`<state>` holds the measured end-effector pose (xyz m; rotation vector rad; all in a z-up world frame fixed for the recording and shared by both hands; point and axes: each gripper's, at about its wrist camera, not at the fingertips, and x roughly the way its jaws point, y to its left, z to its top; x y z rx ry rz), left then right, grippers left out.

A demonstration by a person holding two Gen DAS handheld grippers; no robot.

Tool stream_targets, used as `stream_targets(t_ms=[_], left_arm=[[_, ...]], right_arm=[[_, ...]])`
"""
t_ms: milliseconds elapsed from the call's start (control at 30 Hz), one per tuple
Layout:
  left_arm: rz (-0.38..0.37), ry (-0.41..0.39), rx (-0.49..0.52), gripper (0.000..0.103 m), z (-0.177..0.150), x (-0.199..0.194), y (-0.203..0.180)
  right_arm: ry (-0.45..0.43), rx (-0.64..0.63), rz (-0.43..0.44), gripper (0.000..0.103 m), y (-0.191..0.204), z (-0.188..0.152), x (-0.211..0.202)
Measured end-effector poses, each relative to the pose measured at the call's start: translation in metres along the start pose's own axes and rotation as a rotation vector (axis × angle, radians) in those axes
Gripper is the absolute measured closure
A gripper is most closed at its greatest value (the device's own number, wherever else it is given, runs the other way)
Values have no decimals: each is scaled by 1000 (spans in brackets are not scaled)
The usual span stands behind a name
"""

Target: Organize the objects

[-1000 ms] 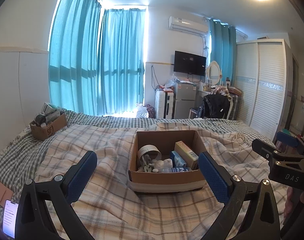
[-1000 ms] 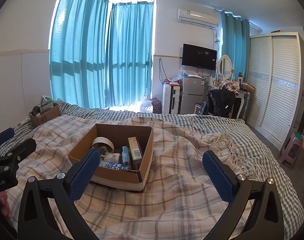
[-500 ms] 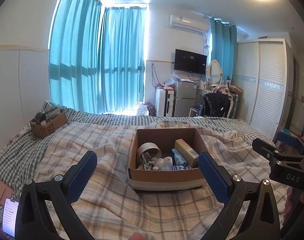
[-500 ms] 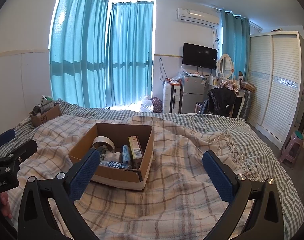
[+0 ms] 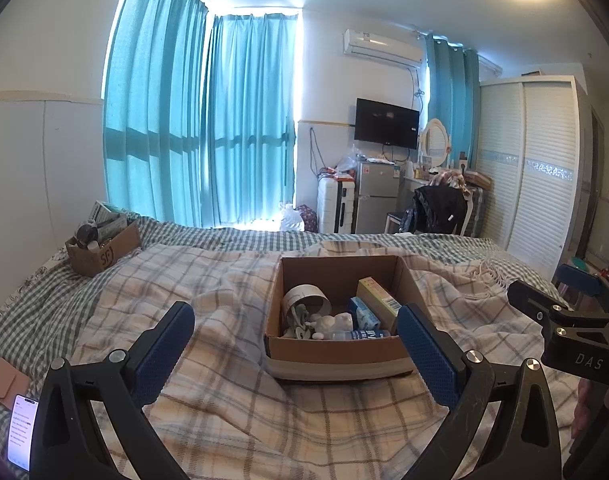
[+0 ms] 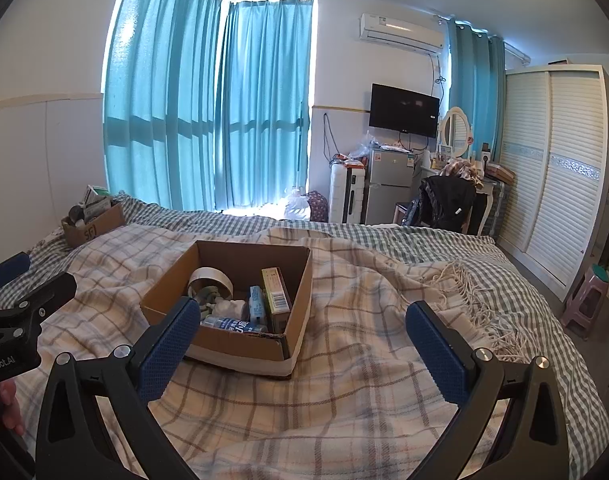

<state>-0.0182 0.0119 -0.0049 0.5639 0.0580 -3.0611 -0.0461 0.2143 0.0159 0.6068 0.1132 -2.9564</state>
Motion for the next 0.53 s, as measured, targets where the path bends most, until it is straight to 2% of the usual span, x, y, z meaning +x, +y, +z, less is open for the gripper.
stream_targets(t_ms=[400,467,533], left_arm=[[6,19,32,0,-4,2,-4],[-13,25,36,0,-5,2,-6],[9,12,40,0,-5,1,-8]], right_arm=[[18,-12,-2,0,2,-3,4],[21,-15,-3,0,2,-3,5],[20,-18,-5,0,2,-3,5]])
